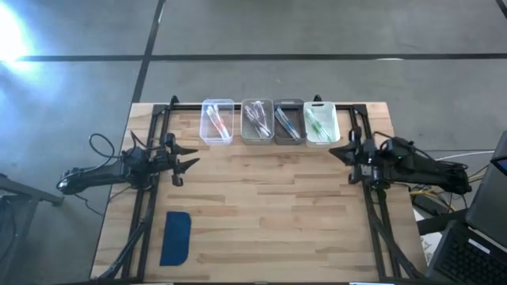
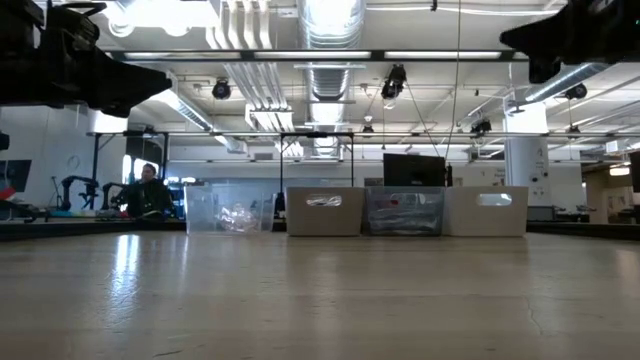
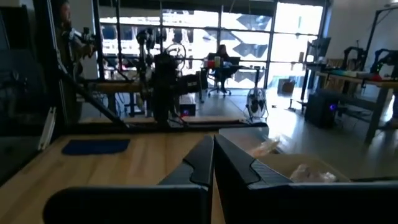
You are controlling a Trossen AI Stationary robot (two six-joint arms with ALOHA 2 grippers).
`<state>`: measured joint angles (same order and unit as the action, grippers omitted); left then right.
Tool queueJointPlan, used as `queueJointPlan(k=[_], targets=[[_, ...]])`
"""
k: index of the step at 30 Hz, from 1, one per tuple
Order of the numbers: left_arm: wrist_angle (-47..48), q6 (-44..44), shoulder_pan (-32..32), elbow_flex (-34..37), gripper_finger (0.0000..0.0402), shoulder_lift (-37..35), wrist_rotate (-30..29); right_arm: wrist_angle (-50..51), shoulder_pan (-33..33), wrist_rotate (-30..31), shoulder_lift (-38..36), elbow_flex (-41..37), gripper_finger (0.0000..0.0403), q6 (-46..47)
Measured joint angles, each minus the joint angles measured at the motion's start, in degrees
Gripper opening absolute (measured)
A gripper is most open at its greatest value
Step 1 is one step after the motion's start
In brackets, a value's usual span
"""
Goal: Pick & Place Toothbrushes
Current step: Return to Home Position
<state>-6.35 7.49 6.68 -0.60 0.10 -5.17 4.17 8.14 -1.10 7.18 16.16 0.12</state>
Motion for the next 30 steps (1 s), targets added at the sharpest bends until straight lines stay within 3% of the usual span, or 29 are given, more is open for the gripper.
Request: queueJointPlan(k=[14,20,30], targets=[[0.0,0.0,0.0,-0.02,0.0147,0.0,0.0,-3.9,0.0,0.15,-4.74,-15.23,0.0008,3.98],[-0.02,0.0,-0.02,-0.02,0.0147,0.02,-0.04,-4.67,0.0,0.85,-5.75,-15.67,0.0008,-4.74],[0.02,0.0,-0.01,-0.02,0.0147,0.07,-0.04,-4.75,0.0,0.83,-5.88,-15.67,0.0008,-4.9]])
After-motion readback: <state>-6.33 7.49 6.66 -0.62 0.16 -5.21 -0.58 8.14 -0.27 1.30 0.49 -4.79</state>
